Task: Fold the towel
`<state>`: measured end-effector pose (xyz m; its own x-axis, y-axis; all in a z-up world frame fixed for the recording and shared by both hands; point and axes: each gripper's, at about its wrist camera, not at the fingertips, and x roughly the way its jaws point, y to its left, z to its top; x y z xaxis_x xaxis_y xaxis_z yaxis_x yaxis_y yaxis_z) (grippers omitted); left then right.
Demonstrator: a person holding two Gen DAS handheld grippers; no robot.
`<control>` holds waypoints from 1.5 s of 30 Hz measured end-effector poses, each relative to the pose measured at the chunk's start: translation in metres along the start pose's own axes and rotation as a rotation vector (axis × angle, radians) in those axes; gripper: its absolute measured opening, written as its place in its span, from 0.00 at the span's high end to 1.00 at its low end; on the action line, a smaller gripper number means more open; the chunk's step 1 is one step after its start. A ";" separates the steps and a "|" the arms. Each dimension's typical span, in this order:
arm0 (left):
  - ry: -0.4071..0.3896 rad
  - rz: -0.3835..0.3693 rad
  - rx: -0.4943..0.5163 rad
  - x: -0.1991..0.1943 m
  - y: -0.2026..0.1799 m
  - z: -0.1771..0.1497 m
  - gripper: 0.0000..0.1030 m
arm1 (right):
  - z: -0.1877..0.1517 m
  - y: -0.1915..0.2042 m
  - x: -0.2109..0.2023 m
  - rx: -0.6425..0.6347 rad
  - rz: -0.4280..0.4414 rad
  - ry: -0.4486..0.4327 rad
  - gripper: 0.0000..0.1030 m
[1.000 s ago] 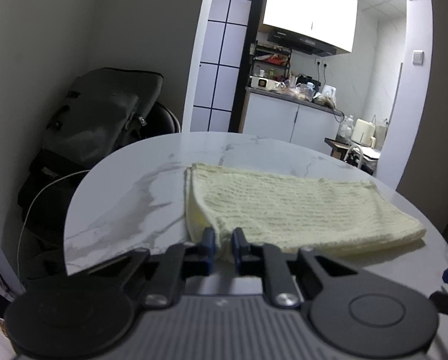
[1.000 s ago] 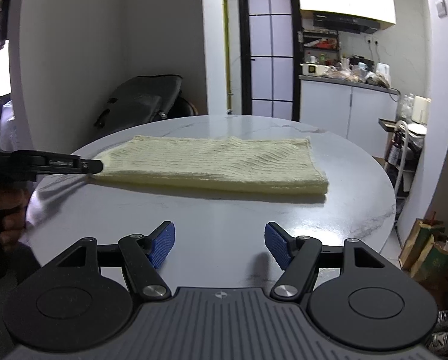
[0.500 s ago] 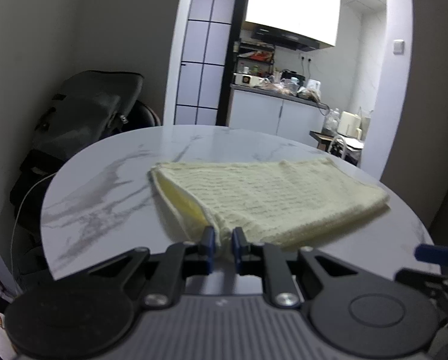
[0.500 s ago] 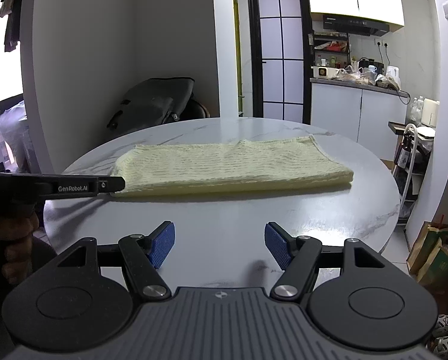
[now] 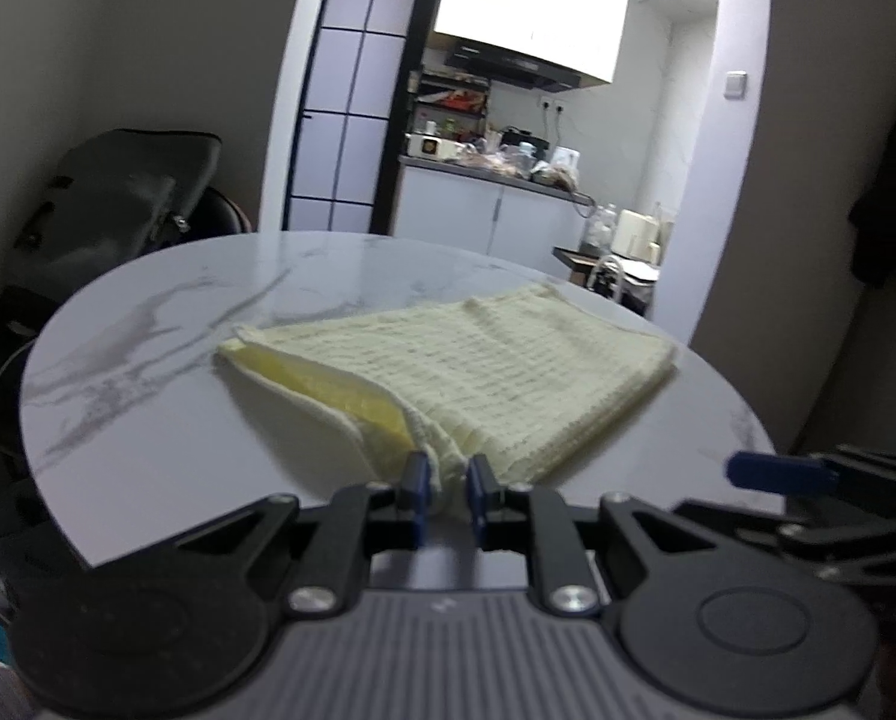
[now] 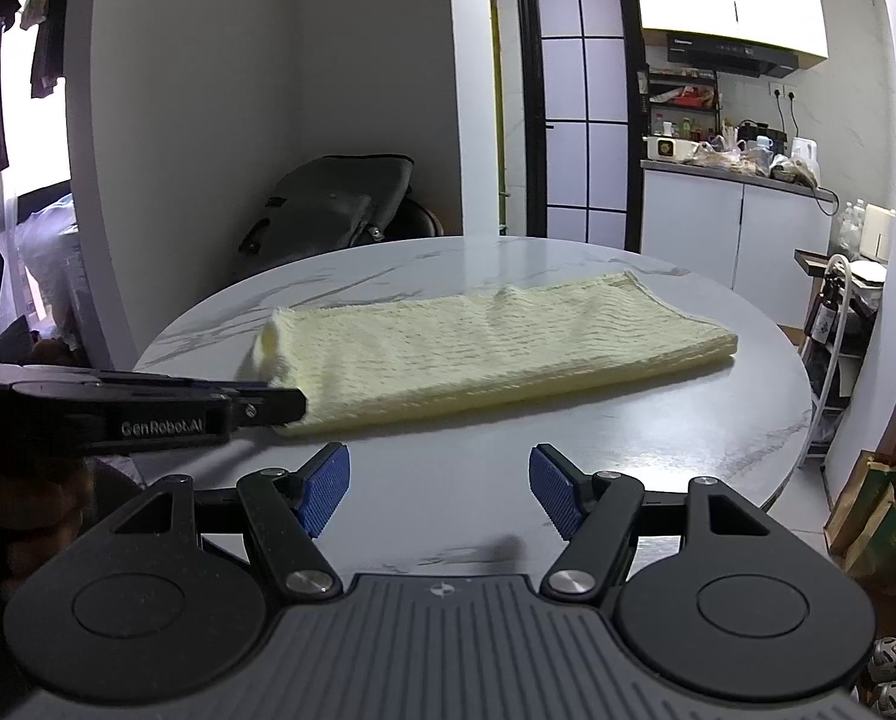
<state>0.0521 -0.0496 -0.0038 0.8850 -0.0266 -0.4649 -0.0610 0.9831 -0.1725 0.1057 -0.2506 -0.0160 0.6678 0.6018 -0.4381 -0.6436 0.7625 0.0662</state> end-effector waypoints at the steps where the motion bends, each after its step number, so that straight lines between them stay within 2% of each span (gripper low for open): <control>1: 0.001 -0.005 0.005 0.000 -0.002 -0.001 0.84 | 0.000 0.002 0.000 -0.005 0.003 0.001 0.31; 7: 0.022 -0.064 0.004 0.002 -0.012 -0.002 0.84 | -0.004 0.005 -0.007 -0.025 0.009 0.005 0.31; 14: 0.069 -0.138 -0.051 0.001 -0.008 0.001 0.84 | -0.007 0.001 -0.014 -0.023 -0.004 0.000 0.31; 21: 0.049 -0.112 -0.045 -0.010 0.007 0.003 0.75 | -0.007 0.007 -0.011 -0.023 0.031 0.001 0.31; 23: 0.043 -0.095 -0.040 -0.013 0.009 0.003 0.71 | -0.006 0.010 -0.009 -0.016 0.051 -0.005 0.31; 25: 0.034 -0.082 -0.042 -0.016 0.013 0.004 0.63 | -0.006 0.013 -0.008 -0.013 0.062 -0.012 0.31; 31: 0.023 -0.049 -0.057 -0.019 0.025 0.004 0.60 | -0.003 0.025 -0.001 -0.030 0.107 -0.013 0.32; 34: 0.022 -0.029 -0.059 -0.020 0.030 0.003 0.54 | -0.003 0.032 0.002 -0.043 0.126 -0.011 0.33; 36: 0.020 -0.020 -0.059 -0.022 0.032 0.003 0.54 | -0.003 0.037 0.003 -0.050 0.139 -0.011 0.33; 38: 0.013 -0.012 -0.055 -0.024 0.035 0.002 0.54 | -0.003 0.040 0.005 -0.053 0.149 -0.010 0.37; 40: 0.004 -0.006 -0.047 -0.028 0.038 0.001 0.49 | -0.003 0.043 0.009 -0.055 0.155 -0.004 0.39; 45: 0.008 0.007 -0.053 -0.031 0.042 -0.002 0.48 | -0.003 0.048 0.013 -0.059 0.157 0.010 0.44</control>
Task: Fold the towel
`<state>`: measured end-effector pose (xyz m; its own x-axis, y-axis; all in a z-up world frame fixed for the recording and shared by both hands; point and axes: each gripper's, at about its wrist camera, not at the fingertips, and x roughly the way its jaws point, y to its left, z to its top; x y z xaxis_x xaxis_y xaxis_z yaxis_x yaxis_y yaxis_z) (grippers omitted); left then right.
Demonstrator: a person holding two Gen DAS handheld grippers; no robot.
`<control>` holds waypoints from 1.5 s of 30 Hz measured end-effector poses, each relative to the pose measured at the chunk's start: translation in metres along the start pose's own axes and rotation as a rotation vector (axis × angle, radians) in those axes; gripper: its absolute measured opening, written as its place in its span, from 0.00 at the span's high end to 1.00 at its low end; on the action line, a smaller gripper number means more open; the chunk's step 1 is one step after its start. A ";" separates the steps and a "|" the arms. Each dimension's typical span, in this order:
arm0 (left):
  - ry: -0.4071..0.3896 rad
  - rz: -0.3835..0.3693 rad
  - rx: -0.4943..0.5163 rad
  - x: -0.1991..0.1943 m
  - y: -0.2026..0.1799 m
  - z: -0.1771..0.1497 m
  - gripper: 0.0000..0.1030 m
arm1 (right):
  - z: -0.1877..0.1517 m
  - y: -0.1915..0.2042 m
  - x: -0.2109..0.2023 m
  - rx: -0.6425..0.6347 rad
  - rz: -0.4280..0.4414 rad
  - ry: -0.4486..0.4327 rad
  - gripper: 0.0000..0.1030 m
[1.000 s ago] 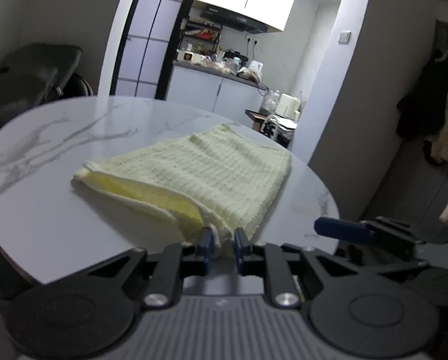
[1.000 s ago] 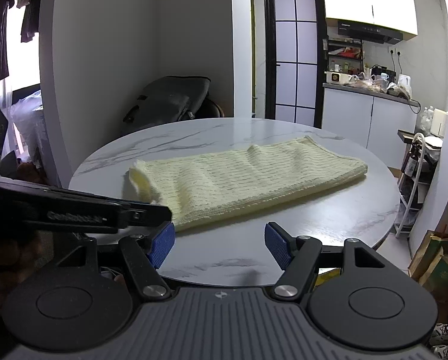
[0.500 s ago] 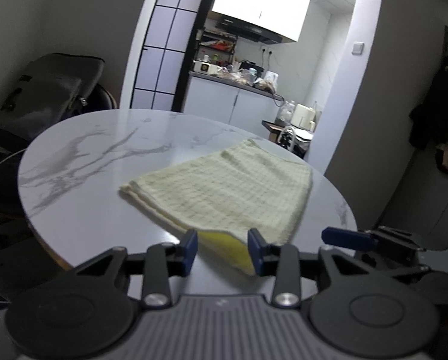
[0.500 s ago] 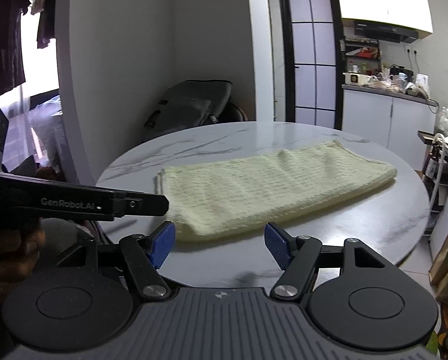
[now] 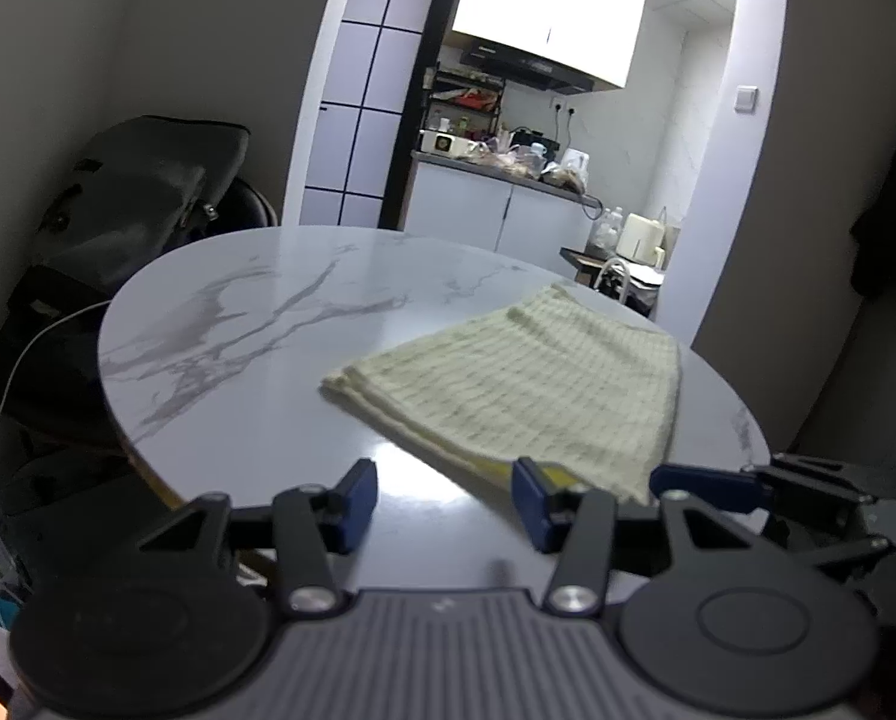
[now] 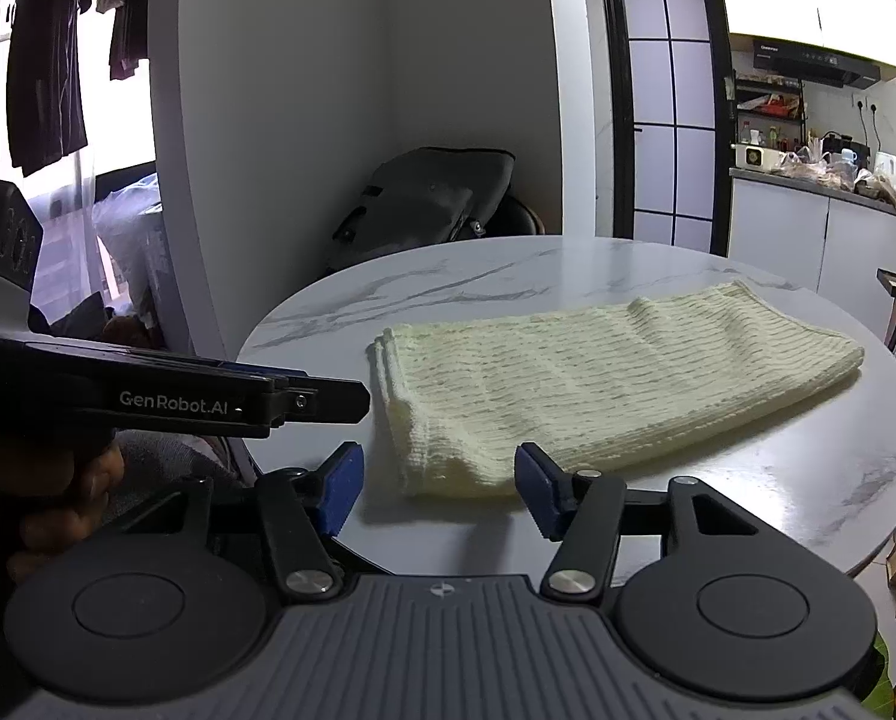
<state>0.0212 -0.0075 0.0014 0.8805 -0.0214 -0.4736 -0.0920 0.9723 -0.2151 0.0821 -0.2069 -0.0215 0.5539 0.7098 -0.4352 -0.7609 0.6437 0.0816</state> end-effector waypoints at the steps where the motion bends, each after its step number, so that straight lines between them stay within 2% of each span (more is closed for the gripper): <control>1: -0.001 0.000 -0.002 0.000 0.001 -0.001 0.48 | 0.000 0.000 0.000 0.000 0.000 0.001 0.44; 14: -0.026 0.010 -0.024 -0.004 0.011 -0.001 0.48 | 0.003 0.004 0.002 -0.003 0.002 -0.001 0.46; 20: -0.027 0.016 -0.024 -0.005 0.011 -0.001 0.48 | -0.004 0.012 0.006 -0.096 0.011 0.025 0.46; 22: -0.027 0.017 -0.023 -0.005 0.011 -0.001 0.48 | -0.005 0.010 0.003 -0.095 0.017 0.027 0.50; 24: -0.022 0.017 -0.013 -0.003 0.010 0.000 0.48 | -0.005 0.007 0.001 -0.095 0.011 0.027 0.63; 26: -0.019 0.020 -0.011 -0.002 0.010 0.001 0.48 | -0.006 0.002 -0.002 -0.085 0.010 0.024 0.71; 30: -0.015 0.027 -0.002 0.000 0.006 0.002 0.47 | -0.009 0.000 -0.007 -0.092 0.020 0.018 0.72; 33: -0.017 0.029 0.000 0.000 0.003 0.001 0.42 | -0.010 -0.003 -0.011 -0.098 0.026 0.019 0.75; 39: -0.014 0.022 0.011 0.002 -0.001 0.000 0.41 | -0.012 -0.008 -0.017 -0.094 0.020 0.020 0.83; 45: -0.010 0.021 0.020 0.003 -0.003 0.000 0.41 | -0.016 -0.014 -0.023 -0.079 0.024 0.012 0.85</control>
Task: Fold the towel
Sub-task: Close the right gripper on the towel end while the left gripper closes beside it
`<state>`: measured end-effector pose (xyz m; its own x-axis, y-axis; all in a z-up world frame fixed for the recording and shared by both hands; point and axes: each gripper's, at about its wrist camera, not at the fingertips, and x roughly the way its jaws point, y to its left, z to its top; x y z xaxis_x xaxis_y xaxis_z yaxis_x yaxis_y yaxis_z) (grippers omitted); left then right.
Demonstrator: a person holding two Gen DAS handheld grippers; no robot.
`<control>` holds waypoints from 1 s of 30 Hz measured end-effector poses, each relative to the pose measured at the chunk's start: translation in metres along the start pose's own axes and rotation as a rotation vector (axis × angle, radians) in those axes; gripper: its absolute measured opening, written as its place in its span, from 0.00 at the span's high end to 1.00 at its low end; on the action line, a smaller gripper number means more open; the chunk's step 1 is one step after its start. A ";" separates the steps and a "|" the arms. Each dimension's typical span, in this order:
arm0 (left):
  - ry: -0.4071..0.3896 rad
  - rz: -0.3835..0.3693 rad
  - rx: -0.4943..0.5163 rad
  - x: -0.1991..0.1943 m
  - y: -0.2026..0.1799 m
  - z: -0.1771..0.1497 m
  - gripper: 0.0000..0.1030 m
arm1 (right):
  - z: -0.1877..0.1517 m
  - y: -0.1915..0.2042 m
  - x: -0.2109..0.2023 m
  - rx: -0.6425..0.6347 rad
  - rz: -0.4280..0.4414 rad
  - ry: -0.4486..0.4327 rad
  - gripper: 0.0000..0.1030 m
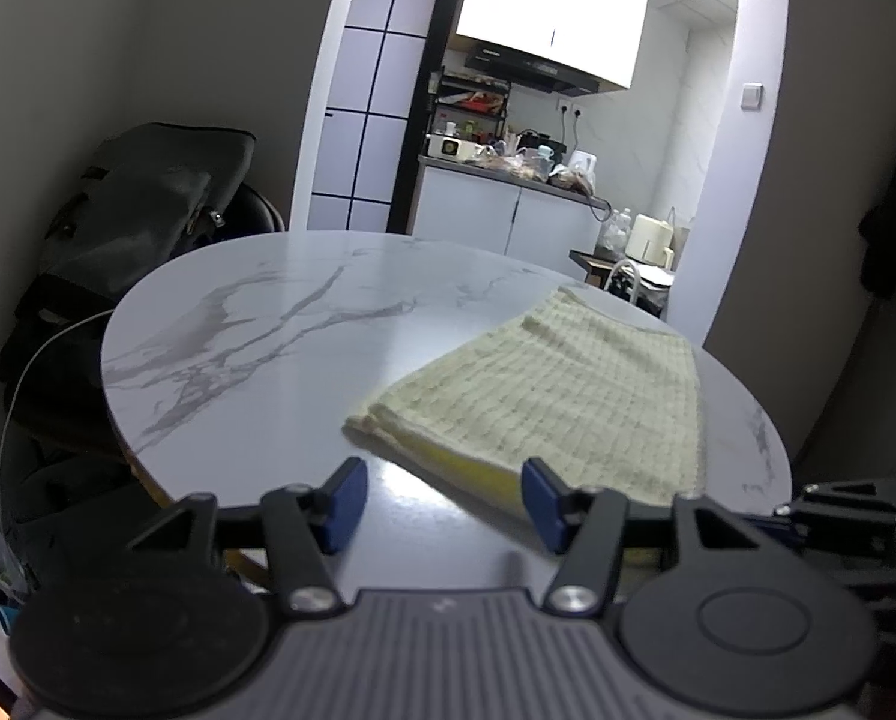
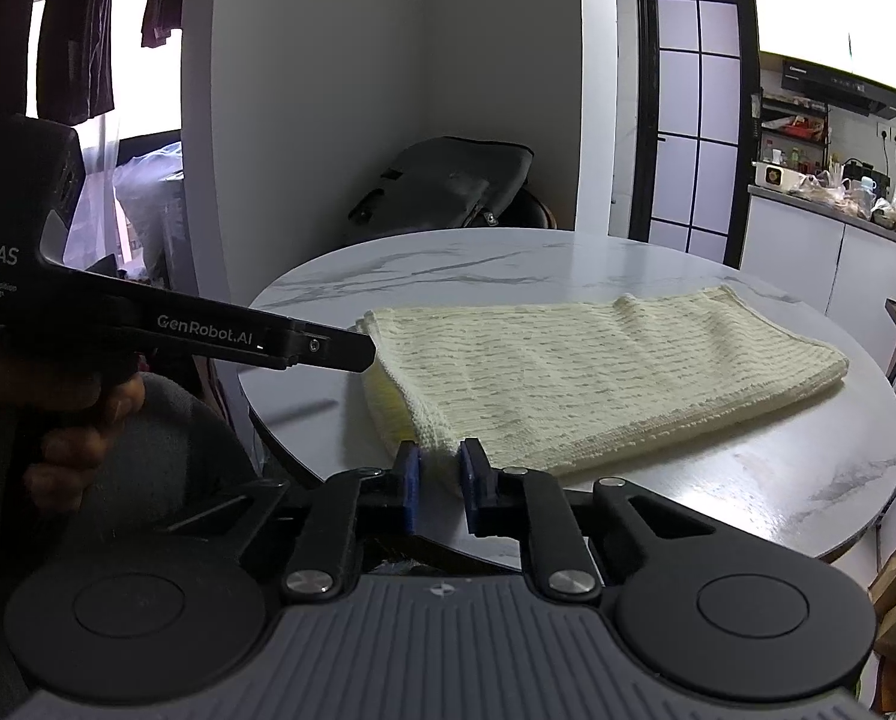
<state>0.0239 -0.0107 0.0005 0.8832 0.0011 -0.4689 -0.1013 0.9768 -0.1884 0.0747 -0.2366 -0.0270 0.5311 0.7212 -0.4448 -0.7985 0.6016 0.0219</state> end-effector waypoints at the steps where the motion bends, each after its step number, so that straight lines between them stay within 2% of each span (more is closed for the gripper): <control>1: 0.000 0.000 0.000 0.000 0.000 0.000 0.41 | 0.000 -0.002 -0.001 0.006 0.002 -0.001 0.85; 13: -0.010 0.011 -0.025 0.013 -0.004 0.007 0.40 | -0.003 -0.010 -0.007 0.004 -0.024 0.003 0.85; 17: -0.008 0.046 -0.013 0.022 -0.010 0.010 0.41 | -0.004 -0.010 -0.008 -0.004 -0.020 0.007 0.85; 22: -0.003 0.079 0.030 0.030 -0.016 0.013 0.46 | -0.005 -0.011 -0.008 -0.003 -0.017 0.000 0.85; 26: -0.009 0.105 0.077 0.034 -0.021 0.011 0.47 | -0.009 -0.011 -0.008 -0.002 -0.018 -0.010 0.85; 30: -0.002 0.126 0.103 0.035 -0.025 0.010 0.54 | -0.009 -0.011 -0.009 -0.002 -0.019 -0.013 0.85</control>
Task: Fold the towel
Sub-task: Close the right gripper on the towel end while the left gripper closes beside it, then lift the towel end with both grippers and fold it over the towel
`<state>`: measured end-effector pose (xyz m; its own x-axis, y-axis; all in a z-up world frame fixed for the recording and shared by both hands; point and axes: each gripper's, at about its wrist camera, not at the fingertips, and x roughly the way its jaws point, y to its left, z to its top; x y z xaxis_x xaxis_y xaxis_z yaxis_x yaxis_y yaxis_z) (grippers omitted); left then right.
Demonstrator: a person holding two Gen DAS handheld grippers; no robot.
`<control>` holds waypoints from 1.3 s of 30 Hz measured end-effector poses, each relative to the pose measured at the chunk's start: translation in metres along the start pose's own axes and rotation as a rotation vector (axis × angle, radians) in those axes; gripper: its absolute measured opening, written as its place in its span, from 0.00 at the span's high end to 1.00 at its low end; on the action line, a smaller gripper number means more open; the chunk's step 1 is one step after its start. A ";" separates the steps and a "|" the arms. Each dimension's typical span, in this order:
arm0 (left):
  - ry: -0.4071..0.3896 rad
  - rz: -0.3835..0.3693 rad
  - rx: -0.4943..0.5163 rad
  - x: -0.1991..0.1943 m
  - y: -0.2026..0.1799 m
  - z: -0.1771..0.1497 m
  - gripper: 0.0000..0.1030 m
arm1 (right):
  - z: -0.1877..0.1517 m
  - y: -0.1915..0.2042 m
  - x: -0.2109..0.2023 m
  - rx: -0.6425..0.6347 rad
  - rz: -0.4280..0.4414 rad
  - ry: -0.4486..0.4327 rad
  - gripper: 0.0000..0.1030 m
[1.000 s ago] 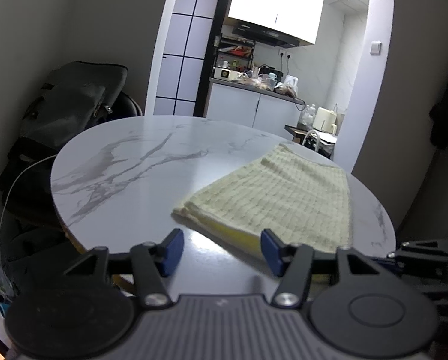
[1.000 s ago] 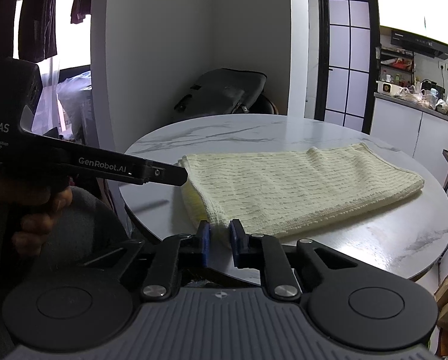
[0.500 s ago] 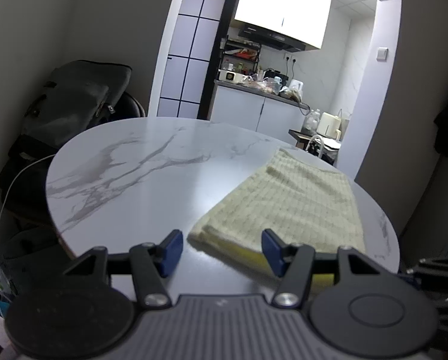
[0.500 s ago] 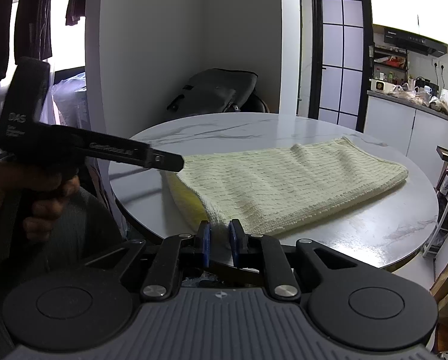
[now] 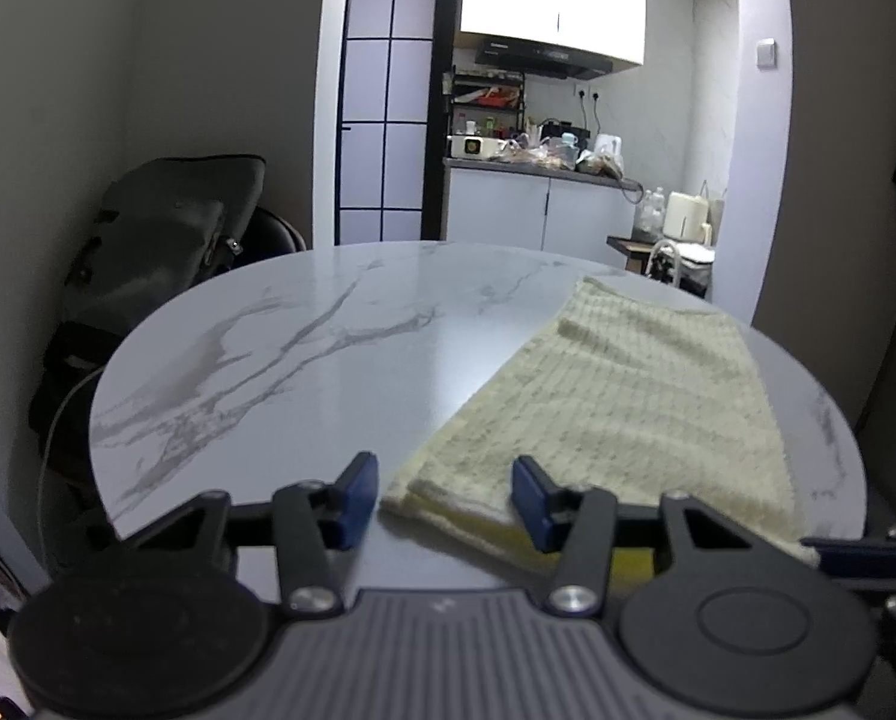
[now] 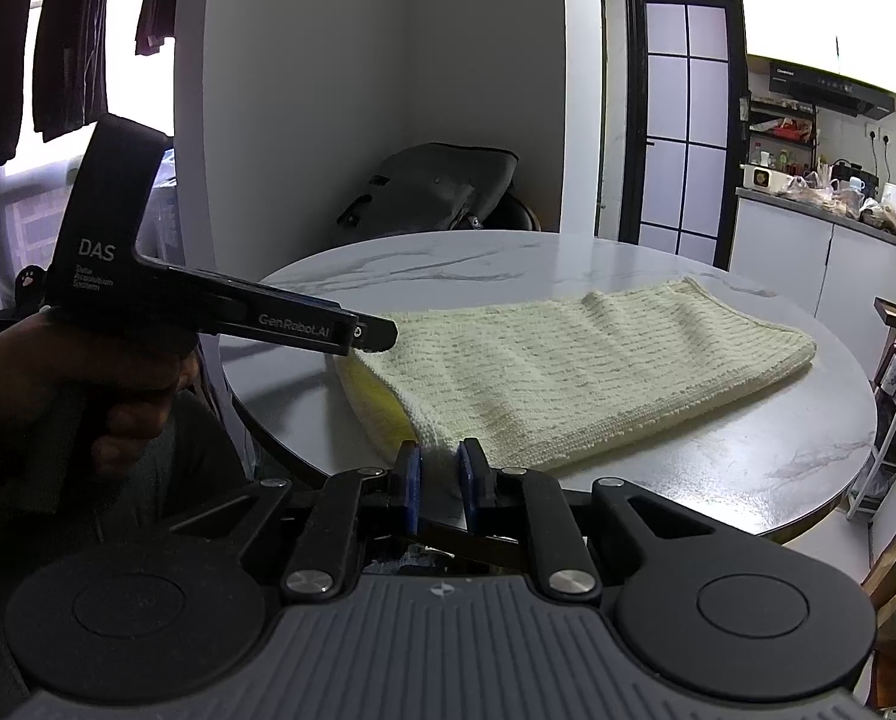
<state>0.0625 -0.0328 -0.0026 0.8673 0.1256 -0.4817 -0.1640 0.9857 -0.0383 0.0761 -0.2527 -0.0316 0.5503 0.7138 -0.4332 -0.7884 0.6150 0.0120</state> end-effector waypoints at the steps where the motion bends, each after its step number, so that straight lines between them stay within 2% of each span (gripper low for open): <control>1: 0.001 -0.003 -0.002 0.000 0.001 0.000 0.59 | 0.000 0.000 0.000 -0.001 0.000 0.001 0.85; 7: 0.001 -0.030 -0.024 -0.005 0.007 -0.003 0.81 | -0.002 0.000 -0.004 -0.005 -0.002 0.001 0.85; 10: 0.000 -0.049 -0.035 -0.008 0.008 -0.005 0.88 | -0.003 0.001 -0.006 -0.001 -0.006 -0.004 0.85; 19: 0.002 -0.103 -0.104 -0.023 0.018 -0.012 0.91 | -0.002 0.002 -0.010 0.006 -0.024 -0.003 0.91; 24: 0.002 -0.104 -0.114 -0.031 0.023 -0.013 0.91 | 0.000 0.007 -0.014 0.001 -0.002 -0.011 0.92; 28: -0.019 -0.108 -0.140 -0.042 0.030 -0.009 0.91 | 0.007 0.011 -0.020 0.017 0.045 -0.029 0.92; 39: -0.086 -0.132 -0.186 -0.072 0.044 0.007 0.91 | 0.031 0.027 -0.033 -0.013 0.086 -0.084 0.92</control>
<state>-0.0038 0.0025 0.0360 0.9226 0.0138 -0.3856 -0.1232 0.9576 -0.2604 0.0450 -0.2489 0.0109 0.5008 0.7896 -0.3544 -0.8370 0.5462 0.0340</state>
